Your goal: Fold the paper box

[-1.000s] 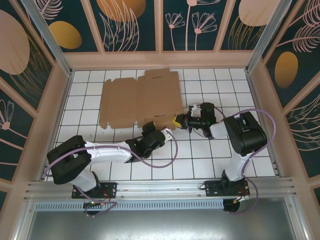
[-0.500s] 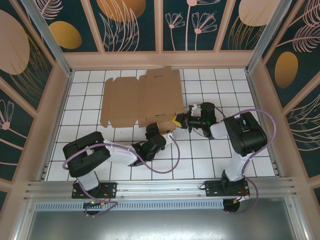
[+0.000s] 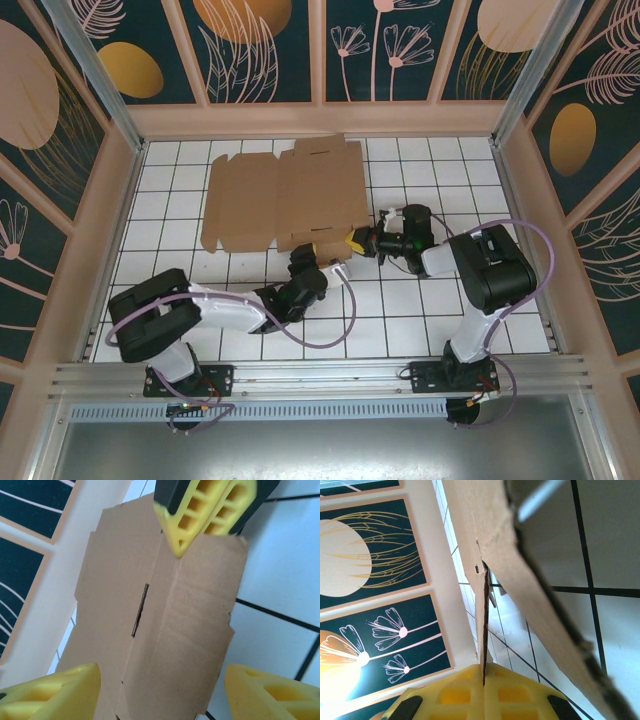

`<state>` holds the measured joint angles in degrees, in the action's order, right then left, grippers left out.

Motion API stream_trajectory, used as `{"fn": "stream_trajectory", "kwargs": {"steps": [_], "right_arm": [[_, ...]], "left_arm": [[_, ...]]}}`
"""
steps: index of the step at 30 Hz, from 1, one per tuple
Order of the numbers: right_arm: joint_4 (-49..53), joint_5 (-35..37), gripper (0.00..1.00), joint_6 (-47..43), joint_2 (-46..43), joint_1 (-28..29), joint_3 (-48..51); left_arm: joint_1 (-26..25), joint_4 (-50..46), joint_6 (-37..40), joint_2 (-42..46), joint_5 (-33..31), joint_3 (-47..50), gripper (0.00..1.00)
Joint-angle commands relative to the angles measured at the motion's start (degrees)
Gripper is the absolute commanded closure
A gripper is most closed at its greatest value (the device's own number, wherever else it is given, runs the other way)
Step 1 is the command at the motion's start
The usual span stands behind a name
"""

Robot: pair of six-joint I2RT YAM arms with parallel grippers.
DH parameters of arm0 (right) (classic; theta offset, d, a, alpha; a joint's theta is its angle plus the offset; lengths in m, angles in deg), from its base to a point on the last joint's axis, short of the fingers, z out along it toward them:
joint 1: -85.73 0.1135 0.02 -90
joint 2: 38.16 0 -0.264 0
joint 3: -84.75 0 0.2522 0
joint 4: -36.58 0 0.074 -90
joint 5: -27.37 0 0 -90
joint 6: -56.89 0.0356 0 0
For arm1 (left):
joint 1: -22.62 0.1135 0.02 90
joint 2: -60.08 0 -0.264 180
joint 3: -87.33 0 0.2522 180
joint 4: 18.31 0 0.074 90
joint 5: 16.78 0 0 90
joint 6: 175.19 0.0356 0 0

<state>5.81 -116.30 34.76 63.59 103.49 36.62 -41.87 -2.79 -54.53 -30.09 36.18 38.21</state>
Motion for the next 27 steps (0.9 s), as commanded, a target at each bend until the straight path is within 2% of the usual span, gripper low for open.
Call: {"fn": "stream_trajectory", "kwargs": {"steps": [1,4,7,8,10,14,16,22,25,27], "right_arm": [[0.1,-0.5,0.93,-1.0,-1.5,-0.3,-0.4],[-0.3,-0.4,0.93,-0.7,-1.7,-0.2,-0.2],[-0.6,-0.3,0.93,-0.2,-2.1,-0.1,0.2],[-0.7,-0.3,0.93,-0.2,-2.3,-0.1,0.2],[-0.9,-0.5,0.93,-0.1,-2.4,0.2,0.2],[-2.1,-1.0,0.93,0.3,-2.2,0.4,0.5],[-2.6,-1.0,0.93,0.4,-2.1,0.4,0.7],[-2.8,-0.8,0.93,0.5,-2.0,0.6,1.1],[-3.0,-0.6,0.93,0.9,-2.1,0.5,1.2],[-3.0,-0.3,0.93,1.0,-2.5,0.6,1.2]], "left_arm": [[-0.5,-5.6,-2.9,1.0,3.7,0.6,0.33],[-0.6,-7.2,-2.8,-1.1,4.4,-0.3,0.32],[-0.8,-4.7,-1.3,-4.3,1.0,-0.7,0.29],[-1.1,-0.3,0.8,-5.7,-3.3,-0.3,0.24],[-1.8,8.8,6.1,-8.9,-10.6,0.6,0.22],[-1.8,24.7,15.5,-13.9,-18.7,1.1,0.24],[-1.9,28.6,18.0,-15.2,-20.0,1.0,0.27],[-1.9,30.7,18.2,-16.8,-20.4,0.2,0.38],[-1.9,30.9,18.3,-17.6,-19.5,0.3,0.51],[-1.9,31.9,19.2,-18.7,-19.8,0.0,0.65]]}}
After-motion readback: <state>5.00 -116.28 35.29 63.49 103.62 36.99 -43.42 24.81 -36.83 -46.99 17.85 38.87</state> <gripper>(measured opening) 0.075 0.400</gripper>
